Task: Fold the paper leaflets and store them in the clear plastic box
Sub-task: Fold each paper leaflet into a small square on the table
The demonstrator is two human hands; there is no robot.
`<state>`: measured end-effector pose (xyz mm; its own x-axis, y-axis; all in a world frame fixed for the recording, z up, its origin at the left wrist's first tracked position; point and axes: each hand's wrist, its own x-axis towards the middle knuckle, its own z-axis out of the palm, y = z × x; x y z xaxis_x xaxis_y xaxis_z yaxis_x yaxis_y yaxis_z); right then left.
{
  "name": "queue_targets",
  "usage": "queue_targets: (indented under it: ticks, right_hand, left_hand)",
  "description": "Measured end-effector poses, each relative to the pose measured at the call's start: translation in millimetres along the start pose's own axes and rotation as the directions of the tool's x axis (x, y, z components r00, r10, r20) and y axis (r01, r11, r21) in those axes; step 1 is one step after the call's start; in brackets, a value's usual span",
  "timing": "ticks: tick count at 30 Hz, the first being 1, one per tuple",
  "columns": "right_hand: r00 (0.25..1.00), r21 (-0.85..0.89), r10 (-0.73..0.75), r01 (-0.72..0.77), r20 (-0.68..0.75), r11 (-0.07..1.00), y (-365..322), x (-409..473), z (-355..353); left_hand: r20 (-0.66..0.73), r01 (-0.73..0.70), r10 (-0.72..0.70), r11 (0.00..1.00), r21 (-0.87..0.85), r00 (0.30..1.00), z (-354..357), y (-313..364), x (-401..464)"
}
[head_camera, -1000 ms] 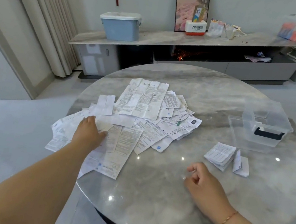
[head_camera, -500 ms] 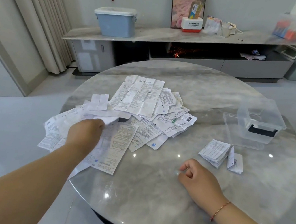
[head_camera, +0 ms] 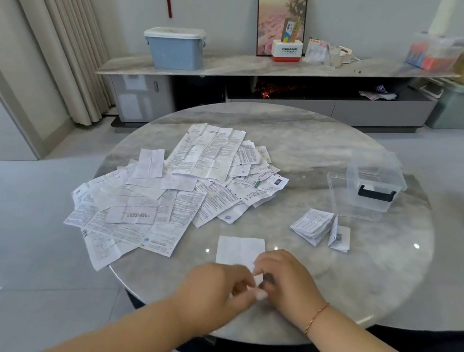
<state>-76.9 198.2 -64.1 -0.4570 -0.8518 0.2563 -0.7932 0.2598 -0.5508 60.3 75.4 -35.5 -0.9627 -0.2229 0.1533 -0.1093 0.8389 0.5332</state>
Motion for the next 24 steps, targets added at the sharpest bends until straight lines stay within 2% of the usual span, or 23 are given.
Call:
queue_targets:
  ticks: [1, 3, 4, 5, 7, 8, 10, 11, 12, 13, 14, 16, 17, 20, 24]
  right_hand:
    - [0.999, 0.042, 0.044, -0.045, 0.016, 0.998, 3, -1, -3]
    - [0.989, 0.073, 0.136, -0.139, 0.05, 0.988, 7, -4, -10]
    - [0.983, 0.07, 0.174, -0.178, 0.063, 0.981, 9, -6, -13]
    - [0.976, 0.068, 0.206, -0.211, 0.076, 0.975, 11, -7, -14]
    - [0.955, 0.065, 0.284, -0.29, 0.089, 0.955, 12, -6, -14]
    - [0.941, 0.071, 0.327, -0.333, 0.092, 0.94, 13, -5, -13]
    - [0.914, 0.041, 0.4, -0.403, 0.071, 0.914, 11, -3, -11]
    - [0.903, -0.006, 0.427, -0.427, 0.059, 0.904, 8, -3, -11]
    - [0.888, -0.057, 0.457, -0.454, 0.052, 0.889, 4, -3, -12]
    - [0.869, -0.114, 0.491, -0.484, 0.052, 0.868, 1, -3, -12]
    - [0.854, -0.159, 0.518, -0.505, 0.05, 0.848, -3, -3, -12]
    - [0.821, -0.219, 0.57, -0.551, 0.035, 0.805, -4, 1, -9]
    - [0.801, -0.235, 0.597, -0.573, 0.038, 0.785, -5, 3, -8]
    - [0.755, -0.183, 0.645, -0.621, 0.121, 0.762, -3, 10, -13]
    - [0.7, -0.047, 0.668, -0.681, 0.253, 0.731, 2, 14, -25]
  left_hand:
    - [0.088, 0.051, -0.03, 0.966, -0.252, 0.996, -10, 2, 0]
    - [0.118, 0.134, -0.078, 0.789, -0.6, 0.99, -28, -10, 0]
    - [0.149, 0.185, -0.113, 0.707, -0.682, 0.982, -32, -19, -2]
    - [0.207, 0.244, -0.137, 0.674, -0.697, 0.969, -32, -28, -5]
    - [0.288, 0.312, -0.175, 0.773, -0.552, 0.941, -19, -38, -7]
    - [0.255, 0.311, -0.211, 0.827, -0.468, 0.944, -8, -40, -7]
    - [0.02, 0.312, -0.329, 0.872, -0.377, 0.944, 10, -37, -4]
    - [-0.139, 0.328, -0.388, 0.887, -0.326, 0.911, 16, -33, -3]
    - [-0.291, 0.318, -0.38, 0.918, -0.238, 0.878, 21, -30, -2]
    - [-0.387, 0.272, -0.295, 0.955, -0.116, 0.873, 26, -25, -1]
    - [-0.41, 0.173, -0.16, 0.985, -0.006, 0.898, 32, -22, 0]
    - [-0.302, -0.017, 0.05, 0.994, 0.113, 0.952, 42, -15, 1]
    - [-0.229, -0.053, 0.082, 0.99, 0.13, 0.97, 47, -13, 2]
    - [-0.137, -0.001, 0.015, 0.995, 0.104, 0.99, 51, -15, 7]
    - [-0.155, -0.037, 0.076, 0.97, 0.239, 0.985, 49, -18, 13]
